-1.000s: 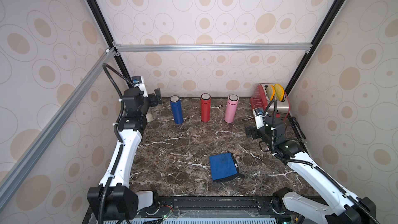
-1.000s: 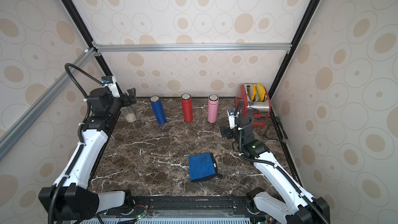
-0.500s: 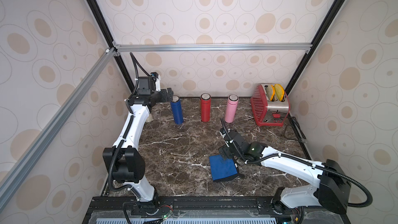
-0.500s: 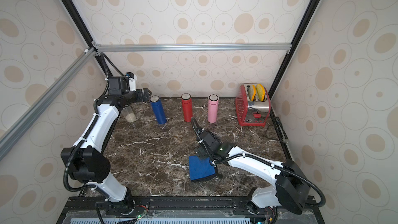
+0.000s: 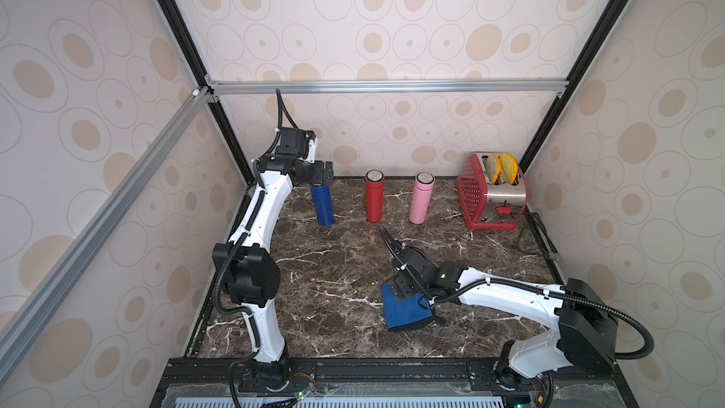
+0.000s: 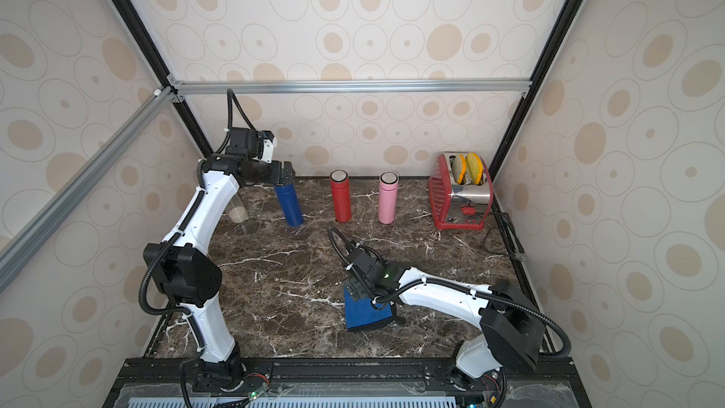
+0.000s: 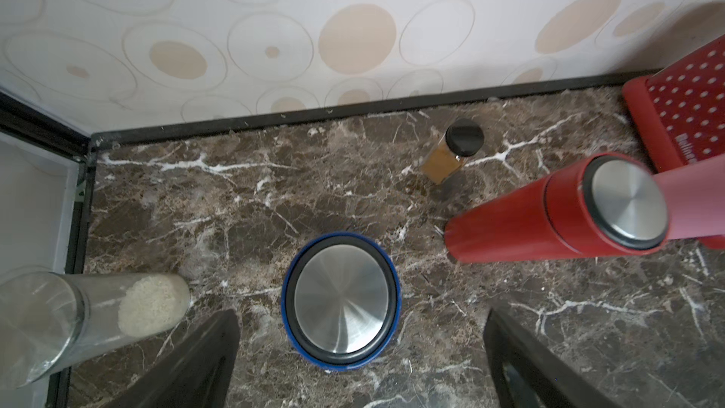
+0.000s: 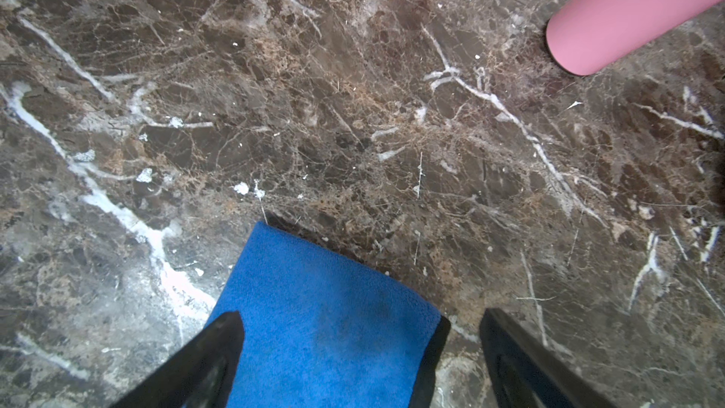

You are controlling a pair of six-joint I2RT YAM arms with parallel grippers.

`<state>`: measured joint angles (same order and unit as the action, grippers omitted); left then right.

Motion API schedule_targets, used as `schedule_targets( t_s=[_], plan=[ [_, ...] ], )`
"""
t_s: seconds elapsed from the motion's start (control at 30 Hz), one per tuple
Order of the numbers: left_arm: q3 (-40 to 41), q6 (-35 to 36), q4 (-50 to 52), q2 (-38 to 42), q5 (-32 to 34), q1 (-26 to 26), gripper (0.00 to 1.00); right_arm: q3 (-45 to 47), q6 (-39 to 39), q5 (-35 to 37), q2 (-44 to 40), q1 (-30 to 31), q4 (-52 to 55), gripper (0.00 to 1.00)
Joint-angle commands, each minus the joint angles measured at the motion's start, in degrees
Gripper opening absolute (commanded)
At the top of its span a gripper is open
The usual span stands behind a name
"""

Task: Wipe the surface of the thermos
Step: Pick up the thermos from the center of the board.

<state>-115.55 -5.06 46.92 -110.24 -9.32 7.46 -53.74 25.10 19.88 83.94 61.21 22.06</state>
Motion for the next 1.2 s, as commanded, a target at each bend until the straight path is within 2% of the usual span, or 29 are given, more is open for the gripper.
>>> schedule_targets(
  t_s=[0.0,0.17,0.57,0.97,1.07,1.17],
  plan=[
    [-2.6,2.4,5.2,-2.3,4.4,1.0,0.99,-1.3,1.4,-0.4,1.0,0.7,1.5,0.98],
    [-3.4,2.9,5.7,-4.5,8.1,2.0,0.99,-0.9,1.8,-0.8,1.2,1.2,1.3,0.98],
    [-5.2,2.9,5.7,-9.4,9.1,2.3,0.99,-1.1,2.6,-0.8,1.5,1.4,2.4,0.98],
    [-6.5,3.2,5.6,-11.0,7.9,2.3,0.85,-1.5,2.7,-0.9,2.5,1.4,3.1,0.98],
    [-7.1,3.2,5.6,-11.4,7.3,2.4,0.85,-1.1,2.8,-1.0,2.5,1.4,3.0,0.98],
    [-7.1,3.0,5.7,-11.4,7.1,2.3,0.79,-1.0,2.8,-1.2,2.5,1.4,3.0,0.98]
  ],
)
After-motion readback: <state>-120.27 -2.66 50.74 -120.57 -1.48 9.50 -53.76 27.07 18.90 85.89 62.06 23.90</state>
